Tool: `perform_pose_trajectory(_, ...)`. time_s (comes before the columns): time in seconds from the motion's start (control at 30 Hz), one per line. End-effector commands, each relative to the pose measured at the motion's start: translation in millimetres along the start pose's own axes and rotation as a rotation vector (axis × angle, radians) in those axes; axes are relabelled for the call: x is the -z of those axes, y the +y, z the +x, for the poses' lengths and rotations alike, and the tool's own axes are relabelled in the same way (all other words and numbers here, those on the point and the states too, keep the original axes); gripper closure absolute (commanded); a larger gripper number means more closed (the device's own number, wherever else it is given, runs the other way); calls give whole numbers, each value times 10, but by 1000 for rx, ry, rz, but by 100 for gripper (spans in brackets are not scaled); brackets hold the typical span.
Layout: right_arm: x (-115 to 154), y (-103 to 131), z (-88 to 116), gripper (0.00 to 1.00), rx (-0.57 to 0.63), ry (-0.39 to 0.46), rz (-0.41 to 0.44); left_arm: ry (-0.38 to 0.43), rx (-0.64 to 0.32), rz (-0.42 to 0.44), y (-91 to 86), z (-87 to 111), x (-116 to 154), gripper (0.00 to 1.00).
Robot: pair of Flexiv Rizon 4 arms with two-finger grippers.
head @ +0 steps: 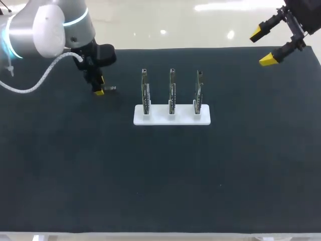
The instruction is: Pick up the optical module with the left hand, and insert it into the network port with the right hand.
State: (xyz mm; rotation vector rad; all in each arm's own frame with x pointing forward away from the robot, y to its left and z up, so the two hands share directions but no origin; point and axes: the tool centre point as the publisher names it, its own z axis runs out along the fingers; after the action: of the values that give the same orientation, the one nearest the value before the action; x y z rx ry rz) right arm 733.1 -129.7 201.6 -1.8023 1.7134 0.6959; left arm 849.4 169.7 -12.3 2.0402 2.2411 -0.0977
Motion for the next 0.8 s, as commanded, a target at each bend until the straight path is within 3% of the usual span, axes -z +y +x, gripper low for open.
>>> perform_pose_trajectory(0.03,-2,-6,0,0,1,-1,-1,1,-1,-3,1,15,-6,16)
perform_pose_trajectory(0.13,-2,-6,0,0,1,-1,-1,1,-1,-3,5,16,-10,22)
perform_pose_trajectory(0.2,-2,-6,0,0,1,-1,-1,2,0,-2,8,16,-12,40)
perform_pose_trajectory(0.23,-2,-6,0,0,1,-1,-1,2,0,-2,9,16,-14,56)
perform_pose_trajectory(0.27,-2,-6,0,0,1,-1,-1,2,0,-2,11,16,-15,60)
perform_pose_trajectory(0.3,-2,-6,0,0,1,-1,-1,2,0,-2,12,16,-17,72)
perform_pose_trajectory(0.33,-2,-6,0,0,1,-1,-1,1,1,-2,13,15,-18,99)
perform_pose_trajectory(0.57,-2,-6,0,0,1,-1,-1,-19,-3,11,8,12,78,100)
perform_pose_trajectory(0.8,-2,-6,0,0,1,-1,-1,-125,-37,49,-89,-68,471,100)
